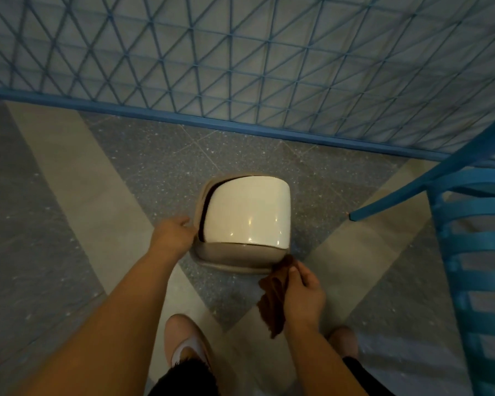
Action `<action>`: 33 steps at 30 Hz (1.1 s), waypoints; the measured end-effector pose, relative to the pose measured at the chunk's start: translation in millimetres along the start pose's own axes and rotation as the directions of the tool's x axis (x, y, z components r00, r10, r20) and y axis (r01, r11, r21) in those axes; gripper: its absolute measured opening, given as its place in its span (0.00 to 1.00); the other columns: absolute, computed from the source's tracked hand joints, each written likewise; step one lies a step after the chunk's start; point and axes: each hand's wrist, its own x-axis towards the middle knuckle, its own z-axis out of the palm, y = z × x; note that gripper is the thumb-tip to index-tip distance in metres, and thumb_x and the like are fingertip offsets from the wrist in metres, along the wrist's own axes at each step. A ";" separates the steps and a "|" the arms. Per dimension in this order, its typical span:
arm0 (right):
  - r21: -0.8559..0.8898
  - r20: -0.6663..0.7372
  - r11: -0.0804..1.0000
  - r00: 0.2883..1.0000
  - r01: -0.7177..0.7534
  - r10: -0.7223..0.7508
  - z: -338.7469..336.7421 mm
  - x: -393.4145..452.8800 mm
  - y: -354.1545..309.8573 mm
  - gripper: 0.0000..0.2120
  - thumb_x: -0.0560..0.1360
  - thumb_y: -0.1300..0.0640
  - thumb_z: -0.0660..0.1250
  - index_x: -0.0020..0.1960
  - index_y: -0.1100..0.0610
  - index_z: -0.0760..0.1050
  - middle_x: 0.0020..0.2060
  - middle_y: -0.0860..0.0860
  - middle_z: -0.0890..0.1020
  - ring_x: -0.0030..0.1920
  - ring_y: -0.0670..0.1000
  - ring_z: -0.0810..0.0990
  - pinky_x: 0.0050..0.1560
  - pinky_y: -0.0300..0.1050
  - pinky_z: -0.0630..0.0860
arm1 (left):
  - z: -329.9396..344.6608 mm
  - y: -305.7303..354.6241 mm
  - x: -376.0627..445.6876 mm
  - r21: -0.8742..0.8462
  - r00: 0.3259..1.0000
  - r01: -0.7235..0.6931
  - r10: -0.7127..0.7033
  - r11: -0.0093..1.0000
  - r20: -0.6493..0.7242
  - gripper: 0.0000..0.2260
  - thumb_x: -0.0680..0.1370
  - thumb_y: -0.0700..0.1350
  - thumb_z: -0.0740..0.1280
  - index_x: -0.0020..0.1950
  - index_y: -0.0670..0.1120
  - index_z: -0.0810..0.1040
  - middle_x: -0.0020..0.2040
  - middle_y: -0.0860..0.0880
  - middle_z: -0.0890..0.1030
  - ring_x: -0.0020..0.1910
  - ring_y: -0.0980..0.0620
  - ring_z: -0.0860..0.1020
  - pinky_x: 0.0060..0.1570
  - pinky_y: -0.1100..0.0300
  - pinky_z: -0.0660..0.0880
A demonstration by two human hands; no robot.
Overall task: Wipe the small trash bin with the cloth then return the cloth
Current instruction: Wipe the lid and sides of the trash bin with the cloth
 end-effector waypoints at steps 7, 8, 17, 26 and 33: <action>-0.140 0.079 0.987 0.994 0.082 -0.072 -7.4 22.7 -32.2 0.12 0.77 0.60 0.64 0.59 0.54 0.79 0.52 0.51 0.83 0.53 0.51 0.80 0.57 0.47 0.76 | 35.5 -16.6 -53.0 -0.558 0.906 0.411 -0.253 0.721 0.340 0.06 0.77 0.39 0.67 0.53 0.41 0.75 0.40 0.42 0.78 0.37 0.45 0.77 0.37 0.56 0.73; -0.185 0.089 0.977 0.992 0.108 -0.092 -4.9 23.0 -32.6 0.12 0.77 0.60 0.65 0.59 0.54 0.79 0.52 0.51 0.83 0.53 0.51 0.81 0.59 0.49 0.76 | 42.0 -15.0 -58.5 -0.573 0.899 0.426 -0.254 0.700 0.358 0.05 0.78 0.39 0.67 0.52 0.40 0.74 0.40 0.41 0.77 0.37 0.46 0.77 0.36 0.56 0.73; -0.487 0.281 0.798 0.929 0.356 -0.242 -2.9 24.7 -32.5 0.13 0.77 0.58 0.64 0.60 0.56 0.79 0.56 0.54 0.82 0.55 0.53 0.80 0.60 0.49 0.75 | 83.1 -10.7 -73.9 -0.617 0.889 0.455 -0.293 0.642 0.351 0.07 0.78 0.42 0.66 0.42 0.42 0.73 0.41 0.44 0.80 0.37 0.51 0.79 0.35 0.61 0.72; -0.591 0.359 0.668 0.888 0.453 -0.286 -16.3 23.9 -19.7 0.13 0.77 0.60 0.64 0.60 0.57 0.79 0.55 0.57 0.80 0.55 0.56 0.79 0.58 0.47 0.74 | 94.1 -1.4 -83.0 -0.671 0.875 0.483 -0.283 0.563 0.393 0.04 0.79 0.41 0.65 0.49 0.40 0.75 0.46 0.44 0.78 0.46 0.49 0.77 0.55 0.59 0.62; -0.457 0.297 0.816 0.925 0.355 -0.236 -28.3 20.6 -19.4 0.11 0.77 0.61 0.65 0.57 0.55 0.80 0.53 0.53 0.83 0.50 0.50 0.80 0.53 0.40 0.72 | 76.8 -6.6 -86.0 -0.565 0.850 0.497 -0.238 0.659 0.470 0.04 0.79 0.46 0.66 0.48 0.46 0.76 0.47 0.48 0.80 0.46 0.51 0.76 0.54 0.54 0.64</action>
